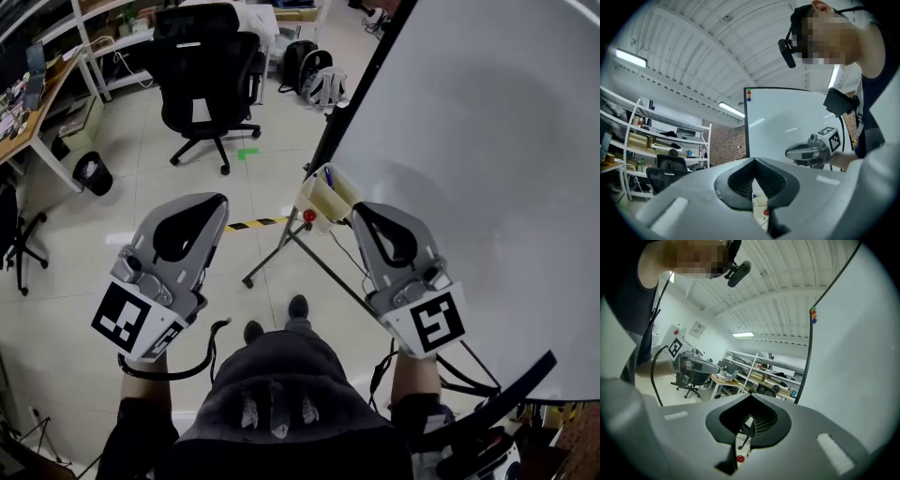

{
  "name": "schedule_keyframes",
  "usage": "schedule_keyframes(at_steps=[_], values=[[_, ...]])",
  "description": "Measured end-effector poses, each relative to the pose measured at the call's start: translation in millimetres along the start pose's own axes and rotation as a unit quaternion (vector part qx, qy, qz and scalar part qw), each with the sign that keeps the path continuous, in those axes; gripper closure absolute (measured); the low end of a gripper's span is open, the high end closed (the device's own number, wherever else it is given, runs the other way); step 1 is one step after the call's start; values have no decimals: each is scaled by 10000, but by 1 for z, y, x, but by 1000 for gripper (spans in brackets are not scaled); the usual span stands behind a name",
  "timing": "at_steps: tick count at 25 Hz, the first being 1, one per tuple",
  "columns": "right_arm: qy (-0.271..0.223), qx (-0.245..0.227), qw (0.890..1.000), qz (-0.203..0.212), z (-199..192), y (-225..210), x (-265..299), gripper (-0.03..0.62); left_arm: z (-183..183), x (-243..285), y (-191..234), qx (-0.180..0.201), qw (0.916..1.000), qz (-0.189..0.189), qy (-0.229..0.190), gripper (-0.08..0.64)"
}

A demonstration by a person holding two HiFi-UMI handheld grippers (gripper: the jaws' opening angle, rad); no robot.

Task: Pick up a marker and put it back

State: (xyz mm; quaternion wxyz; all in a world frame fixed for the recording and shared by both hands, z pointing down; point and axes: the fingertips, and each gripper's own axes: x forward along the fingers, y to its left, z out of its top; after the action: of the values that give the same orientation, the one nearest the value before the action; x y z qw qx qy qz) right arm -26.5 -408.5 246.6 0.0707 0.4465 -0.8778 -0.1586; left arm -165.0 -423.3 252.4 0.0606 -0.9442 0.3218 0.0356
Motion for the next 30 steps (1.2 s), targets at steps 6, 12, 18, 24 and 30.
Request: schedule_keyframes(at_steps=[6, 12, 18, 24, 30], values=[[129, -33, 9999, -90, -4, -2, -28, 591, -6, 2, -25, -153, 9998, -77, 62, 554], [-78, -53, 9999, -41, 2, 2, -80, 591, 5, -9, -74, -72, 9999, 65, 91, 554], [-93, -137, 9997, 193, -3, 11, -172, 591, 8, -14, -177, -661, 9977, -49, -171, 554], [-91, 36, 9998, 199, -8, 0, -269, 591, 3, -8, -284, -480, 9987, -48, 143, 554], [-311, 258, 9985, 359, -9, 3, -309, 591, 9, -22, -338, -190, 9988, 132, 435, 554]])
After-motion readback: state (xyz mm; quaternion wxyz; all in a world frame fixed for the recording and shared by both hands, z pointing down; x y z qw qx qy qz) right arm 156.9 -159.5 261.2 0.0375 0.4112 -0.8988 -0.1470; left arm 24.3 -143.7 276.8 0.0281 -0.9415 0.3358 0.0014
